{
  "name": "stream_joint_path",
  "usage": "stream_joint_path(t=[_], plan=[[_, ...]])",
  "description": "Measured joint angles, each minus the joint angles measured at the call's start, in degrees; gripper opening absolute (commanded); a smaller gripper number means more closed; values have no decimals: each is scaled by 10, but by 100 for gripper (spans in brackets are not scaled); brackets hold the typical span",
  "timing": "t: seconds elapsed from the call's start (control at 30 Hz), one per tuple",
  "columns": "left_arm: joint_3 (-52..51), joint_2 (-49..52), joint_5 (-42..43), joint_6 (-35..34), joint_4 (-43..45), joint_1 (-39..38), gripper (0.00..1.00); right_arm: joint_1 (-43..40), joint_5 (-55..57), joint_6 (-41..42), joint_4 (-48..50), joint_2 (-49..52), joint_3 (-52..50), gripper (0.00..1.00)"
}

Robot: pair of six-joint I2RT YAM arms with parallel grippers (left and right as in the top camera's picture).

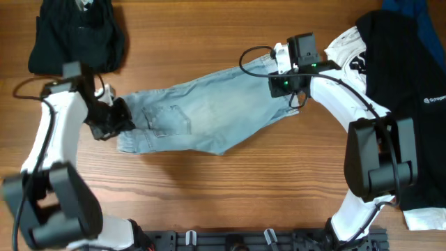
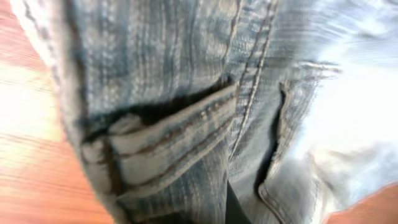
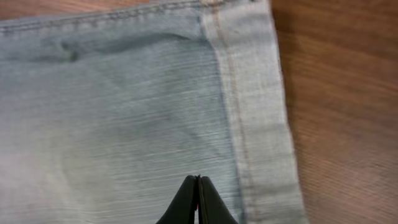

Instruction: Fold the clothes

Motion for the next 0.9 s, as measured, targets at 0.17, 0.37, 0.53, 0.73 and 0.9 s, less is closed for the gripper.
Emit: stream_joint_path(t=[0.17, 0.37, 0.53, 0.73, 0.9], plan=[[53, -67, -12, 18, -46, 0, 4, 12, -14, 33, 54, 0, -61, 4], [130, -67, 9, 11, -37, -30, 5, 10, -47, 75, 125, -8, -121, 5], [136, -20, 19, -85, 95, -186, 13, 7, -59, 97, 136, -10, -129, 4], [135, 106, 55, -173, 293, -335, 59, 6, -66, 108, 137, -10, -131, 4], [136, 113, 71, -196, 372, -395, 100, 5, -89, 132, 155, -10, -142, 4]])
